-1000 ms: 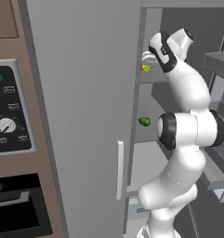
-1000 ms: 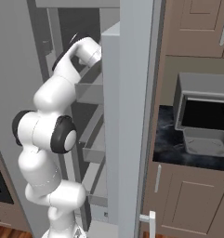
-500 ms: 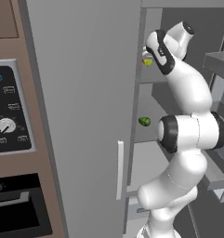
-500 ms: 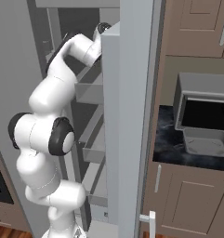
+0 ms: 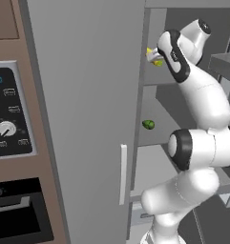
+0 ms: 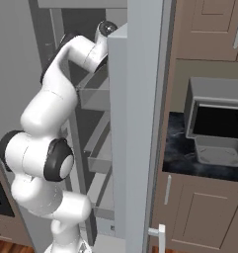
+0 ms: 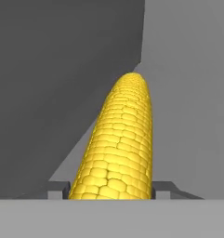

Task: Take the corn and avocado out of the freezer and place them in the tupperware container on the counter. Then put the tupperware containing the vegetables back in the freezer.

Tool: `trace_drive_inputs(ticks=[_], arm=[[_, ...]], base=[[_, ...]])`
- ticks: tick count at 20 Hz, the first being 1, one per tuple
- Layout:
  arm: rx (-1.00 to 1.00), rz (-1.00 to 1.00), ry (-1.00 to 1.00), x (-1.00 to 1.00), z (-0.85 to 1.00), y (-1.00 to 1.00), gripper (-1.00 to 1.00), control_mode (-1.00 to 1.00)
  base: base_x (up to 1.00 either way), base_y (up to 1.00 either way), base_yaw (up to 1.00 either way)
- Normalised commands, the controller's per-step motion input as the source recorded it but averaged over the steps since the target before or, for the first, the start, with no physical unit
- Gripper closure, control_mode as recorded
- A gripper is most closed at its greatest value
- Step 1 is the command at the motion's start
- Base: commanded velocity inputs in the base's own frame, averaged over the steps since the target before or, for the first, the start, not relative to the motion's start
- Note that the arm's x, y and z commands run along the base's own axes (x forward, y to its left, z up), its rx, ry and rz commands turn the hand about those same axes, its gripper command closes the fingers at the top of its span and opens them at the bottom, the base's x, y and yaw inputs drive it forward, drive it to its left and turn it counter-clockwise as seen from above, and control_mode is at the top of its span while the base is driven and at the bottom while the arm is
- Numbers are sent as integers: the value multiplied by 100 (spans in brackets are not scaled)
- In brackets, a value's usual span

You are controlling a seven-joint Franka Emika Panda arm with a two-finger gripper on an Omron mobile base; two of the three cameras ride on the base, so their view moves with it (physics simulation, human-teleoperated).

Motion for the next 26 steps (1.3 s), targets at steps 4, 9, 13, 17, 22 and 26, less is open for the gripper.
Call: trace_drive_inputs(ticks=[4,9,13,17,22,26], arm=[[-8,10,-4,-74,0,0,100,-100],[-13,10,-5,-69,2,1,100,-100],[-18,7,-5,-62,0,11,100,-100],[-20,1,-3,-82,0,30,100,-100],[-16,-5,-5,-97,0,55,100,-100],[-1,-26,-1,-100,0,44,100,-100]], base=[[0,0,0],[0,0,0],[0,0,0],[0,0,0],[0,0,0],[0,0,0]])
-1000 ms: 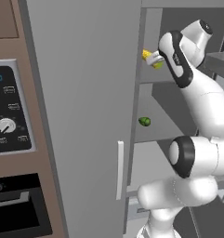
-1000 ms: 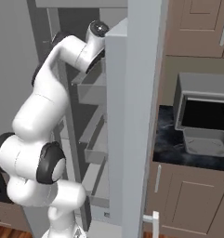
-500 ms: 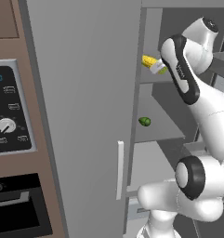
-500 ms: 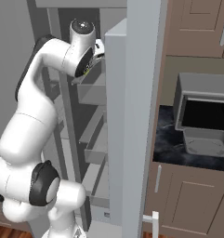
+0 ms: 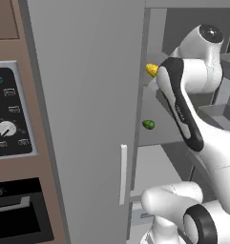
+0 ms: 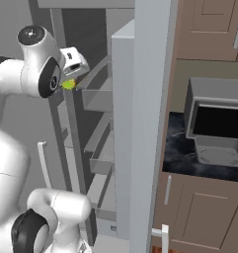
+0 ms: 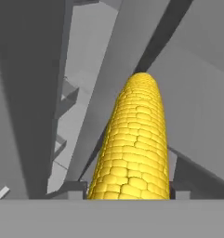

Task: Take the corn and avocado out of the freezer and place them in the tupperware container on the counter. Then put the tupperware containing the vegetables back in the freezer.

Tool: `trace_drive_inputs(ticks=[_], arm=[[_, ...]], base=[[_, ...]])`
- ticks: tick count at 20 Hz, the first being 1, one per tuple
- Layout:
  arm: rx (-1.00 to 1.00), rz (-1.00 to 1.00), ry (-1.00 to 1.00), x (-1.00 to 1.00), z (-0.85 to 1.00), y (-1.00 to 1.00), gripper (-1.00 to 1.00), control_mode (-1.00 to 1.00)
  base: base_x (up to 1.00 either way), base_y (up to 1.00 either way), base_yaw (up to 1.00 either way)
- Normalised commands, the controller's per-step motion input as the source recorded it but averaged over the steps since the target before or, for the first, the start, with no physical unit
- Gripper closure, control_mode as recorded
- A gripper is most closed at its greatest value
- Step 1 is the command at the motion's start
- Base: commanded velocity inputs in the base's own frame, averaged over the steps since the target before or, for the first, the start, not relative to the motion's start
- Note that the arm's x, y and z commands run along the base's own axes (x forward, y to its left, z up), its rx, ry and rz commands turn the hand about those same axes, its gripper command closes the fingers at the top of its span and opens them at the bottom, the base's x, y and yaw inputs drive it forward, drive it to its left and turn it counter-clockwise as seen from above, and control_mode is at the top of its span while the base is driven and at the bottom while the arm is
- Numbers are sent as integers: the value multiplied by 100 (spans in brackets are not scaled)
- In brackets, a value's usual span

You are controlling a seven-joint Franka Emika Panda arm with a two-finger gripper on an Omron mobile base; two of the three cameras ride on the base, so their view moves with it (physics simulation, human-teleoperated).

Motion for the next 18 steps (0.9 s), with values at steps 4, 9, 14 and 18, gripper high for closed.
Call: trace_drive_inputs(ticks=[4,9,14,18], arm=[[4,-37,0,-100,0,40,100,-100],[10,-51,-1,-97,0,43,100,-100],[16,-52,-2,-90,0,14,100,-100],[22,-39,0,-77,0,0,100,-100]], base=[[0,0,0],[0,0,0],[0,0,0],[0,0,0]])
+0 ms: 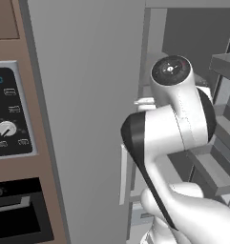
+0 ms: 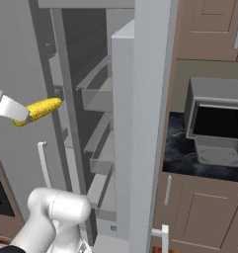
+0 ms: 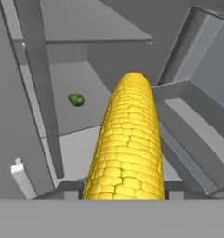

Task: Take the corn and avocado out of the freezer and place them in the tupperware container on the counter. Then put the tupperware containing the vegetables back in the freezer.

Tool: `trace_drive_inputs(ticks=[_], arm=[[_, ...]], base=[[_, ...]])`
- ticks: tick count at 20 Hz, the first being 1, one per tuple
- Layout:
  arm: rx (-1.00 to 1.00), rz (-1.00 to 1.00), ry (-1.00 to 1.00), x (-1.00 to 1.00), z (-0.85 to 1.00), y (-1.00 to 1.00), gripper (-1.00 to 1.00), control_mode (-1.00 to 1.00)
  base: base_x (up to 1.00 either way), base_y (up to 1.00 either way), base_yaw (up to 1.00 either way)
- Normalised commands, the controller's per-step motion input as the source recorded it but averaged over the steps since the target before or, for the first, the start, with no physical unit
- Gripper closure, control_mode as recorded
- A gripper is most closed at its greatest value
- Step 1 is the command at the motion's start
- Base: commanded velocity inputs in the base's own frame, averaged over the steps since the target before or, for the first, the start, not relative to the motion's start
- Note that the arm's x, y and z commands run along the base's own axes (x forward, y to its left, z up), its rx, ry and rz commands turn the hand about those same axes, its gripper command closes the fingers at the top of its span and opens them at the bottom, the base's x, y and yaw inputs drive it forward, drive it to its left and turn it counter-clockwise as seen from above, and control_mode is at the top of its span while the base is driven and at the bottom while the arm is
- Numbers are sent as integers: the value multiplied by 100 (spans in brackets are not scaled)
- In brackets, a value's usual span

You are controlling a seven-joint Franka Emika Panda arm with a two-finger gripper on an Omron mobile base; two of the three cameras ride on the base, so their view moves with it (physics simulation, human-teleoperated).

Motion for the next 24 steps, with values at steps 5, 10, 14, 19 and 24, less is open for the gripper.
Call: trace_drive_inputs(ticks=[5,10,14,19,24], arm=[[25,-19,-1,-64,0,-16,100,-100],[19,-9,-2,-50,-3,-12,100,-100],[0,0,0,0,0,0,100,100],[0,0,0,0,0,0,100,100],[0,0,0,0,0,0,100,100]], base=[[0,0,0],[0,0,0],[-100,0,-8],[-100,0,-11],[-100,-1,-12]])
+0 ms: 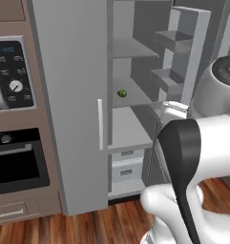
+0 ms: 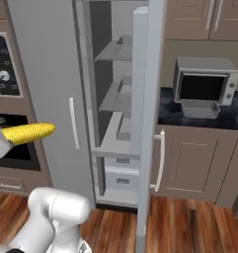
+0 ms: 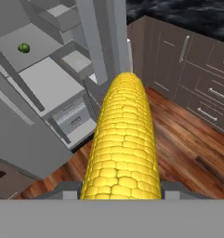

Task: Take the corn and avocado out of the freezer and place them in the tupperware container on the counter. Then put the tupperware containing the vegetables back in the freezer.

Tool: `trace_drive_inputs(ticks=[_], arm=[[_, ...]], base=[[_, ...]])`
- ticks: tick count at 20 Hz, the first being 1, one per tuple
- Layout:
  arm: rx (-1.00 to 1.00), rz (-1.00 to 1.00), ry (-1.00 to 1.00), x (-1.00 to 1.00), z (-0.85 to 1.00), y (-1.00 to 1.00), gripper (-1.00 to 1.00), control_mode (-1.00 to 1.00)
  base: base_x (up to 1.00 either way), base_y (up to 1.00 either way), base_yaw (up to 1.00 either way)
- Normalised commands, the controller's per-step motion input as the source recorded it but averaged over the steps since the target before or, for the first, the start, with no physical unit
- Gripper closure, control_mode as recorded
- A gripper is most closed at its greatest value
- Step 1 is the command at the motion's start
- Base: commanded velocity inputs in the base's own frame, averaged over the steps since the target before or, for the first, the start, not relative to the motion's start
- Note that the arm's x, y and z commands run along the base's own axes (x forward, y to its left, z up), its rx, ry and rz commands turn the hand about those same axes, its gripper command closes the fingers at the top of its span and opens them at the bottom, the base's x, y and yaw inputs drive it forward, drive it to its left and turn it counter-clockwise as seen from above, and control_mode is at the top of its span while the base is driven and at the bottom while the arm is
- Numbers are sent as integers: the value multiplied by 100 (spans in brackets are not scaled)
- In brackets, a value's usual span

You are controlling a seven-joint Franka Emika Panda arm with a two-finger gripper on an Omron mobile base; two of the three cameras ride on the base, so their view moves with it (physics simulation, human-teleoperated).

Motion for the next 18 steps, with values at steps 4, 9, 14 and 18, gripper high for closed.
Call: trace_drive_inputs(ticks=[4,9,14,18], arm=[[0,0,0,0,0,0,100,100],[0,0,0,0,0,0,100,100],[0,0,0,0,0,0,100,100],[0,0,0,0,0,0,100,100]], base=[[-93,-8,-22],[-27,-66,-20],[0,-100,0],[1,-100,5]])
